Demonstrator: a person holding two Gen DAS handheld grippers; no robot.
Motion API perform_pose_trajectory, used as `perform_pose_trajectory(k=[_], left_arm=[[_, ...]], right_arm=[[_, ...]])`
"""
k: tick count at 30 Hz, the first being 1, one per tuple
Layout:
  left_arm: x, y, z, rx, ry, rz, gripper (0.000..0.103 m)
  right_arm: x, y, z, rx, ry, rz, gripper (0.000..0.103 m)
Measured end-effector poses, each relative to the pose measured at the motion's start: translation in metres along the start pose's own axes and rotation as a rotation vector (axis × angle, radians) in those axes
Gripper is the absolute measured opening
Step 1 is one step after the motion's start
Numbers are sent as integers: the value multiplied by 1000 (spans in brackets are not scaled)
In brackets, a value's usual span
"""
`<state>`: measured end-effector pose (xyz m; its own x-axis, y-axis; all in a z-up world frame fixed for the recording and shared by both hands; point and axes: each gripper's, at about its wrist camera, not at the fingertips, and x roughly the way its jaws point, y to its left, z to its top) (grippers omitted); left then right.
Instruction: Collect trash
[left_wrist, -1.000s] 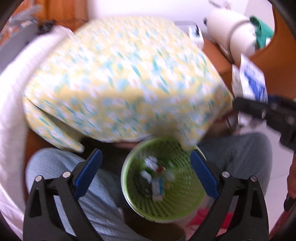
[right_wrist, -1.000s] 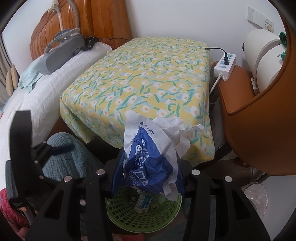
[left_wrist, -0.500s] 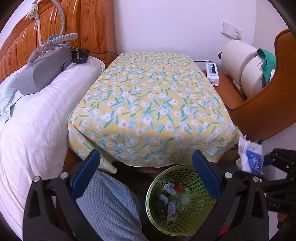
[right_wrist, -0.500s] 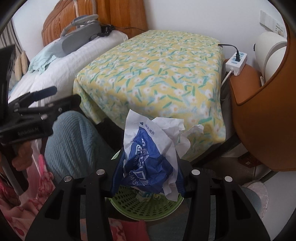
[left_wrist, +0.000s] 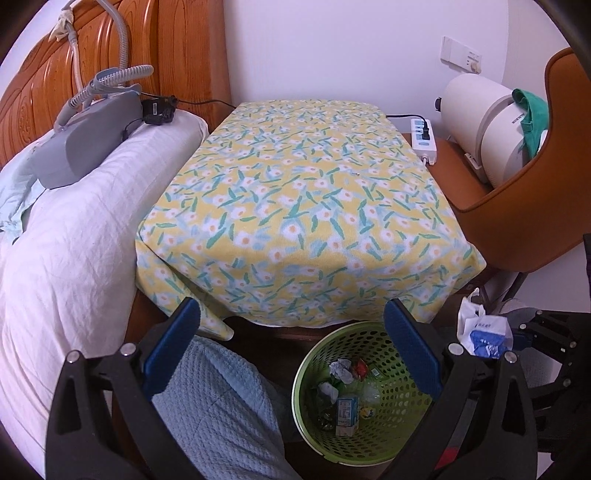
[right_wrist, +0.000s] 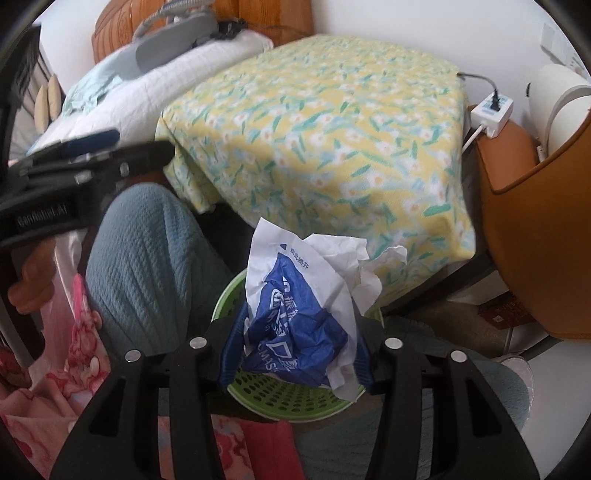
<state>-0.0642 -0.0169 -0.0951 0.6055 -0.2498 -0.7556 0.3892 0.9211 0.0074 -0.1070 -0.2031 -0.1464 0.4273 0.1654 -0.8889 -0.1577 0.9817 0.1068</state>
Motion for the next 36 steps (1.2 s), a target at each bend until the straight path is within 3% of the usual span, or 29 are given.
perform_pose_trajectory(k=[2, 4, 11, 19, 23, 27, 36], left_arm=[[2, 1, 0, -4, 5, 3, 95], [3, 2, -1, -8, 13, 2, 95], [11, 5, -2, -9, 40, 3, 95], [15, 8, -3, -22, 55, -8, 95], [7, 16, 2, -40, 23, -9, 95], [-8, 29, 15, -58, -37, 43, 95], [-53, 79, 55, -144, -169, 156, 95]], right_arm=[[9, -1, -1, 21, 37, 2, 80], [16, -1, -2, 33, 58, -4, 91], [45, -3, -5, 49, 173, -38, 94], [47, -7, -7, 63, 167, -61, 96], [26, -9, 7, 98, 46, -68, 96], [0, -7, 29, 101, -82, -81, 100], [-58, 25, 102, -52, -315, -72, 100]])
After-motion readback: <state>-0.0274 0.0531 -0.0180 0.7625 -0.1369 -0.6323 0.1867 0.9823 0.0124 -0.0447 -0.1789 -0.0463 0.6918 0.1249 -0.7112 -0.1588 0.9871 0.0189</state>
